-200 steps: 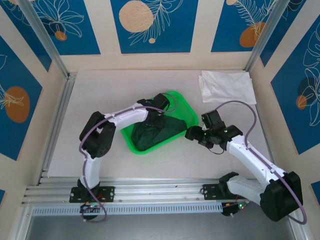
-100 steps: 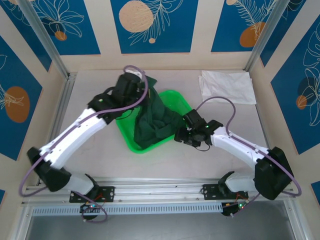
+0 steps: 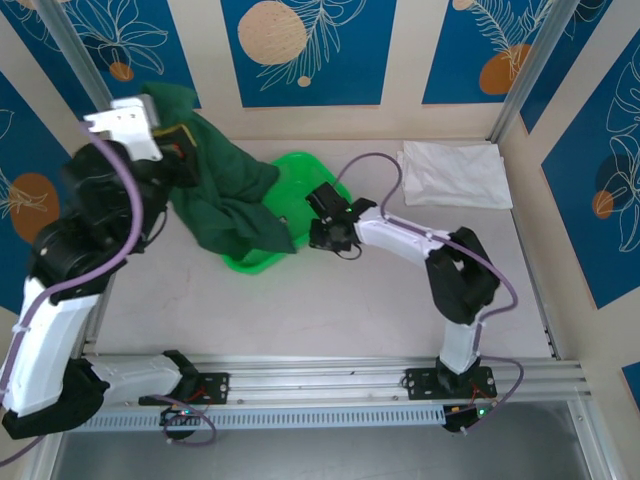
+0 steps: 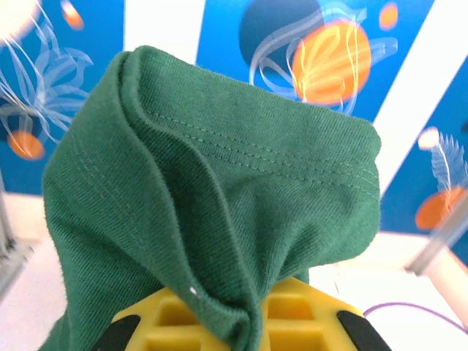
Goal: Fold and stack the t-shirts
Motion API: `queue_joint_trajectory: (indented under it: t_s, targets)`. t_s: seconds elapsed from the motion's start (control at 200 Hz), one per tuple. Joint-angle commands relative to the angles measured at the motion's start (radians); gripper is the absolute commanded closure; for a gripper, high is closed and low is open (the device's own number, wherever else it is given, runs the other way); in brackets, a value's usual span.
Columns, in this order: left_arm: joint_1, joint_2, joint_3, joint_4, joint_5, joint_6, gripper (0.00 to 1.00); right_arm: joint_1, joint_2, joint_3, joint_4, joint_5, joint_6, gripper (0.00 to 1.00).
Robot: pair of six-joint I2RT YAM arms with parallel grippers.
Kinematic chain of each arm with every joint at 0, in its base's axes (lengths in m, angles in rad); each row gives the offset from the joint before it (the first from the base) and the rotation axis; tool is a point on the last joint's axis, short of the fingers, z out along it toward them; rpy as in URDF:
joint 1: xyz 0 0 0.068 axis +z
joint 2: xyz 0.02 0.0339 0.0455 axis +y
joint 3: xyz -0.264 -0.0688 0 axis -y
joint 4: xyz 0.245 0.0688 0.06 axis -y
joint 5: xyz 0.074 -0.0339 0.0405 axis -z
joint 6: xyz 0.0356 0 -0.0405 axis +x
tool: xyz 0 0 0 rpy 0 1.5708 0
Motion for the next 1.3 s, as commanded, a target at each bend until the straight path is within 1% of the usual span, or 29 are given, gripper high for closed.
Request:
queue_joint_trajectory:
  t_s: [0.0,0.085,0.16,0.235,0.315,0.35,0.39,0.43,0.49,0.53,0.565,0.635,0.71,0.77,0.86,0.91,0.97,0.995,1.015,1.045,1.06,1.105,1.13,1.16,1.2,1.295]
  targets:
    - [0.012,0.007,0.086,0.058,-0.135,0.127,1.00,0.032,0.132,0.180,0.030,-0.044,-0.049,0.70]
    - [0.011,-0.014,0.086,0.116,-0.178,0.177,1.00,0.053,0.256,0.355,0.007,-0.033,-0.081,0.67]
    - [0.012,-0.025,0.087,0.155,-0.203,0.209,1.00,0.060,0.387,0.569,-0.049,-0.045,-0.112,0.61]
    - [0.012,-0.022,0.101,0.164,-0.192,0.212,1.00,0.060,0.530,0.803,-0.122,-0.067,-0.141,0.54]
    - [0.012,-0.010,0.117,0.159,-0.118,0.190,1.00,0.055,0.661,1.074,-0.242,-0.080,-0.150,0.47]
    - [0.012,-0.002,0.123,0.154,-0.069,0.177,1.00,0.051,0.697,1.171,-0.288,-0.096,-0.147,0.46]
    - [0.012,0.015,0.139,0.138,-0.005,0.165,1.00,0.047,0.704,1.226,-0.315,-0.117,-0.146,0.45]
    - [0.011,0.040,0.169,0.103,0.048,0.144,1.00,0.046,0.679,1.228,-0.325,-0.121,-0.146,0.41]
    - [0.011,0.079,0.206,0.044,0.108,0.101,1.00,0.047,0.590,1.147,-0.310,-0.117,-0.155,0.36]
    - [0.012,0.102,0.214,0.023,0.158,0.080,1.00,0.047,0.495,1.036,-0.270,-0.112,-0.161,0.33]
    - [0.013,0.122,0.215,0.008,0.204,0.063,1.00,0.044,0.408,0.900,-0.212,-0.106,-0.162,0.29]
    - [0.012,0.169,0.220,-0.024,0.280,0.022,1.00,0.030,0.177,0.601,-0.057,-0.098,-0.156,0.21]
    - [0.013,0.228,0.227,-0.053,0.341,-0.012,1.00,-0.009,-0.032,0.332,0.062,-0.108,-0.143,0.19]
    - [0.013,0.277,0.227,-0.059,0.390,-0.039,1.00,-0.056,-0.175,0.177,0.082,-0.110,-0.130,0.18]
    - [0.012,0.372,0.246,-0.068,0.491,-0.069,1.00,-0.155,-0.357,-0.046,0.092,-0.104,-0.105,0.17]
    - [0.013,0.443,0.271,-0.081,0.540,-0.077,1.00,-0.214,-0.461,-0.170,0.119,-0.109,-0.084,0.12]
    - [0.013,0.537,0.312,-0.117,0.569,-0.082,1.00,-0.278,-0.561,-0.304,0.156,-0.118,-0.062,0.07]
    - [0.015,0.580,0.336,-0.136,0.579,-0.078,0.93,-0.300,-0.600,-0.350,0.166,-0.123,-0.059,0.07]
    - [0.015,0.612,0.354,-0.155,0.586,-0.071,0.83,-0.317,-0.626,-0.382,0.168,-0.124,-0.056,0.06]
    - [0.016,0.659,0.384,-0.187,0.587,-0.057,0.61,-0.337,-0.658,-0.422,0.166,-0.122,-0.052,0.06]
    - [0.017,0.683,0.397,-0.204,0.587,-0.051,0.52,-0.343,-0.673,-0.438,0.166,-0.121,-0.051,0.06]
    - [0.022,0.739,0.426,-0.247,0.580,-0.025,0.31,-0.357,-0.709,-0.500,0.164,-0.112,-0.047,0.06]
    - [0.027,0.760,0.428,-0.263,0.562,-0.013,0.22,-0.361,-0.726,-0.529,0.165,-0.104,-0.050,0.06]
    - [0.032,0.772,0.410,-0.269,0.526,0.000,0.15,-0.363,-0.742,-0.562,0.169,-0.096,-0.053,0.06]
    - [0.047,0.769,0.364,-0.253,0.477,0.012,0.09,-0.364,-0.759,-0.606,0.186,-0.093,-0.059,0.06]
    - [0.119,0.742,0.226,-0.234,0.407,0.011,0.07,-0.366,-0.767,-0.678,0.240,-0.095,-0.079,0.06]
